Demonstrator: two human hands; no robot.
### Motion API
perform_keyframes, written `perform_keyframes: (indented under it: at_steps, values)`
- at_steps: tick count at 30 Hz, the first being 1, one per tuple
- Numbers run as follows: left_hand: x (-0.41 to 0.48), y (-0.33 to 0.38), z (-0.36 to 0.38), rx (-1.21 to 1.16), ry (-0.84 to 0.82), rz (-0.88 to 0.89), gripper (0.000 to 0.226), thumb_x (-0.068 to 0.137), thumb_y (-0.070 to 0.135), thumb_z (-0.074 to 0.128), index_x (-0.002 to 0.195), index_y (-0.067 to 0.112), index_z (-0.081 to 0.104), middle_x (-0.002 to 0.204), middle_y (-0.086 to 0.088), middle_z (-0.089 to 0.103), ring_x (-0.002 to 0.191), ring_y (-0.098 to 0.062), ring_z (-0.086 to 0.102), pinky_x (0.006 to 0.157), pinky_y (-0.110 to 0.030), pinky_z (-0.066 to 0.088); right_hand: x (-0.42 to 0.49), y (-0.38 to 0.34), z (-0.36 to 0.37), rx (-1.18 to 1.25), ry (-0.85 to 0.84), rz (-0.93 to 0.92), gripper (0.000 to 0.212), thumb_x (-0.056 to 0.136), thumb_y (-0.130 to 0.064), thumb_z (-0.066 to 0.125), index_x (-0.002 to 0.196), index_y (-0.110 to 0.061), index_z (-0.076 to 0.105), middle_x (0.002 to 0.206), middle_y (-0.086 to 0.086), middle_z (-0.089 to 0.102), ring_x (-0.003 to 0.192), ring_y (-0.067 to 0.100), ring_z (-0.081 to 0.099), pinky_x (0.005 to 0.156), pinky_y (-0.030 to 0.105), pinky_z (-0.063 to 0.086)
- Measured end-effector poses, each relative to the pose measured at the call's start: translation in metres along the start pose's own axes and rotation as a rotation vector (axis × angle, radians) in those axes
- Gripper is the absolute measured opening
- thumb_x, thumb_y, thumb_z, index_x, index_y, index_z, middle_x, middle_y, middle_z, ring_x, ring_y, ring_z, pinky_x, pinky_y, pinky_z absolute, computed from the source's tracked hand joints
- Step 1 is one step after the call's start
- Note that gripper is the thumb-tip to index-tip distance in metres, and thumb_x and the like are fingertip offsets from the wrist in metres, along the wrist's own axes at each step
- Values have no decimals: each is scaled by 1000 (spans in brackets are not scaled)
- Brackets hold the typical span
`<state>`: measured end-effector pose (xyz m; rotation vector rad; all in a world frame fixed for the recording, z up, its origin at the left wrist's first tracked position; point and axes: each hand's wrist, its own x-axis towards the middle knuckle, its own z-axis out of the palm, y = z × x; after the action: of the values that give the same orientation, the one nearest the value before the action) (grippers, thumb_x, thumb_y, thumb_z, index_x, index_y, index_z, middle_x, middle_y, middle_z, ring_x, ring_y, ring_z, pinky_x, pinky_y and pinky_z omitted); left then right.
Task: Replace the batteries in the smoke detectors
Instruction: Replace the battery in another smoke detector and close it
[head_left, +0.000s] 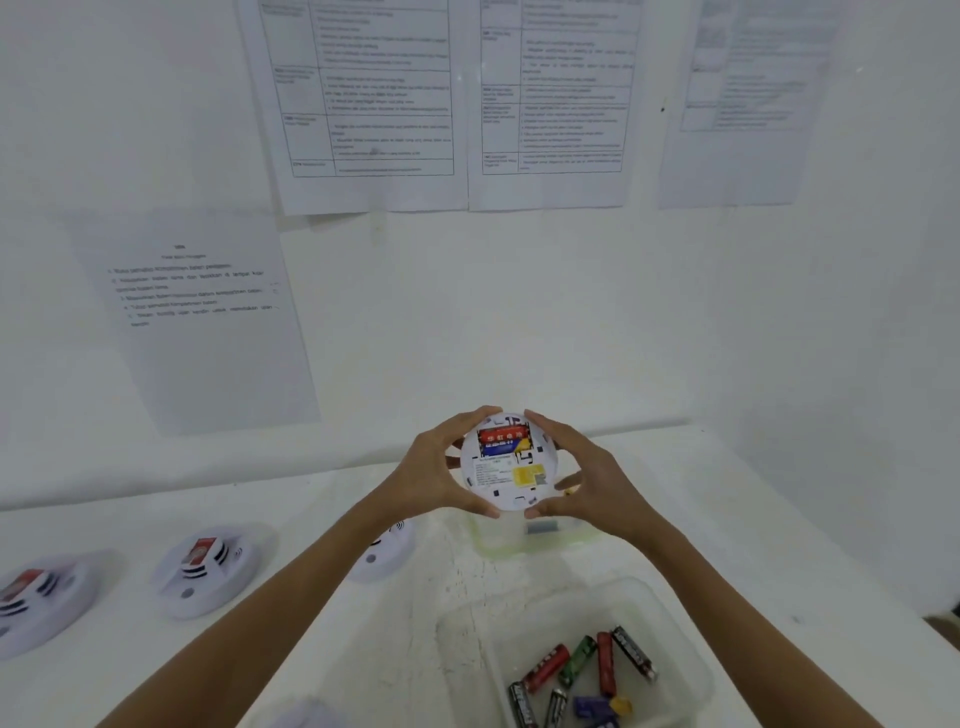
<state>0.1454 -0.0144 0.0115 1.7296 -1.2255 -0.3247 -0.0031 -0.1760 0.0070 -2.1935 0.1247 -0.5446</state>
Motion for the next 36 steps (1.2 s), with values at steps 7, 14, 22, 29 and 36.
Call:
perform_keyframes:
  at_steps: [7,14,22,29,36]
  values:
    - [-53,21,-9,-60,83,-17,99,51,2,89,133,30,42,122,12,57,105,-4,56,78,-14,51,-25,-32,15,123,4,10,97,55,-13,88,130,-48,38,126,-19,49,111,-4,47,73,29,57]
    - [-147,30,-22,4,183,-94,100,53,5,89,136,29,38,126,16,53,108,5,54,83,-14,50,-54,-66,62,152,-137,-44,98,54,-14,89,133,-41,38,126,-18,50,109,-7,47,73,26,56]
    - [-268,37,-62,109,389,-185,101,55,5,88,138,23,35,136,16,43,115,8,49,86,-14,49,-63,-125,149,227,-381,-172,97,52,-15,90,131,-39,39,121,-25,48,111,-3,48,73,16,53]
    - [-350,33,-103,214,558,-240,99,51,7,90,133,29,37,130,6,48,106,13,51,80,-12,51,-63,-175,226,247,-513,-265,98,53,-19,90,135,-35,39,124,-31,43,111,0,49,78,23,53]
    - [-402,22,-146,275,582,-281,97,48,13,92,127,35,40,123,14,46,103,11,50,76,-12,51,-63,-209,286,208,-579,-287,97,56,-19,89,136,-36,35,124,-14,46,113,6,45,87,27,49]
